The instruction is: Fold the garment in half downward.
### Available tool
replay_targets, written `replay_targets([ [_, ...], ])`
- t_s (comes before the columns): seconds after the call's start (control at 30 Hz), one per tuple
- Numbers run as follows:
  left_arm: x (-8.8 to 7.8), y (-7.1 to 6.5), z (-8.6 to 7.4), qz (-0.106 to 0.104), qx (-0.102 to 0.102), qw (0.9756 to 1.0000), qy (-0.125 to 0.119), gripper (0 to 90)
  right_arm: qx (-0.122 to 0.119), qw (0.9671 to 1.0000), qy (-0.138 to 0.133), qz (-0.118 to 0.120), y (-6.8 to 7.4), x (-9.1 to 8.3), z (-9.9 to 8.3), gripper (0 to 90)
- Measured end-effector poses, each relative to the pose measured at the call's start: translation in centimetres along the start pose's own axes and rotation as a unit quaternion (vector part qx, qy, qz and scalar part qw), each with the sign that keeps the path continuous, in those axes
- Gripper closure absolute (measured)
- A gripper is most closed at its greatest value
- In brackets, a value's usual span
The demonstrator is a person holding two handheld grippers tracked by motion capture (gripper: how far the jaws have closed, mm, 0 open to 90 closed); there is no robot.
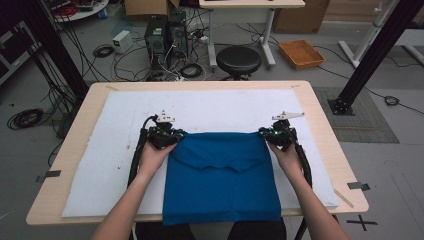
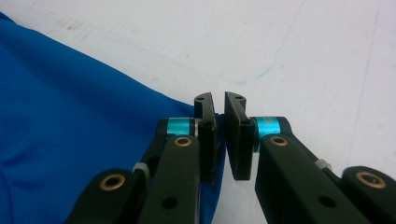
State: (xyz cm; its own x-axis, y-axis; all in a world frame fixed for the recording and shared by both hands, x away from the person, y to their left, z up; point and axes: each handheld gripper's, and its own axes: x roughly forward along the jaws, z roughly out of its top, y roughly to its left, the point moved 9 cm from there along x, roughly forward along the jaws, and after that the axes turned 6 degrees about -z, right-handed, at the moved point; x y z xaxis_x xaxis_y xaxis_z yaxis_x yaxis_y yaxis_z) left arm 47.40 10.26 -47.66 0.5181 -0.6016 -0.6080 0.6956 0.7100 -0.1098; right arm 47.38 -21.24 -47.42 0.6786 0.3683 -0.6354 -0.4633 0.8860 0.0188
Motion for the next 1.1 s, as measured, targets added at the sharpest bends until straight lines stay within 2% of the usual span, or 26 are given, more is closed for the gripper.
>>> replay_targets([
  [0.07,0.5,0.4,0.3,0.0,-0.006,1.0,0.004,82.4,0.0,1.0,0.002,-0.003,-0.4,0.5,0.5,84.1],
  [0.17,1.1,0.8,0.5,0.006,0.0,0.9998,0.017,82.3,-0.001,0.9999,0.009,-0.008,-0.7,1.2,0.8,84.1],
  [0.27,1.6,1.1,0.3,0.015,0.002,0.9997,0.019,81.9,-0.007,0.9997,0.015,-0.016,-0.8,1.8,0.8,84.1],
  [0.33,1.7,1.2,0.1,0.019,-0.002,0.9995,0.025,78.5,-0.011,0.9996,0.019,-0.018,-0.9,2.0,0.6,83.1],
  [0.43,1.2,1.4,0.0,0.033,-0.011,0.9991,0.025,62.5,-0.008,0.9995,0.017,-0.026,-0.9,1.8,0.5,77.1],
  [0.53,-0.4,1.1,-0.2,0.048,-0.012,0.9988,0.002,60.8,-0.004,0.9995,0.004,-0.031,-1.1,0.9,0.4,73.8],
  [0.6,-1.6,0.7,-0.8,0.046,-0.024,0.9986,-0.004,60.9,-0.002,0.9995,-0.002,-0.033,-1.1,0.1,0.1,69.8],
  [0.67,-2.5,0.3,-2.0,0.046,-0.04,0.9981,0.003,61.3,0.003,0.9993,-0.004,-0.037,-1.0,-0.8,-0.4,67.5],
  [0.7,-2.9,0.0,-2.6,0.039,-0.05,0.9979,0.005,61.6,0.002,0.9993,-0.003,-0.038,-0.9,-1.2,-0.6,65.3],
  [0.73,-3.3,-0.4,-3.2,0.027,-0.061,0.9977,0.004,62.7,0.004,0.9993,-0.014,-0.036,-0.7,-1.7,-0.8,65.3],
  [0.83,-3.7,-1.2,-4.7,-0.004,-0.101,0.9948,0.002,65.7,0.009,0.9995,-0.018,-0.026,0.0,-2.9,-1.7,64.4],
  [0.93,-3.6,-1.5,-5.2,-0.023,-0.129,0.9914,0.003,66.7,0.014,0.9995,-0.023,-0.016,0.6,-3.6,-2.4,63.8],
  [1.1,-3.1,-1.2,-5.0,-0.023,-0.147,0.9888,-0.006,66.9,0.021,0.9995,-0.024,-0.007,0.8,-3.7,-3.1,63.1],
])
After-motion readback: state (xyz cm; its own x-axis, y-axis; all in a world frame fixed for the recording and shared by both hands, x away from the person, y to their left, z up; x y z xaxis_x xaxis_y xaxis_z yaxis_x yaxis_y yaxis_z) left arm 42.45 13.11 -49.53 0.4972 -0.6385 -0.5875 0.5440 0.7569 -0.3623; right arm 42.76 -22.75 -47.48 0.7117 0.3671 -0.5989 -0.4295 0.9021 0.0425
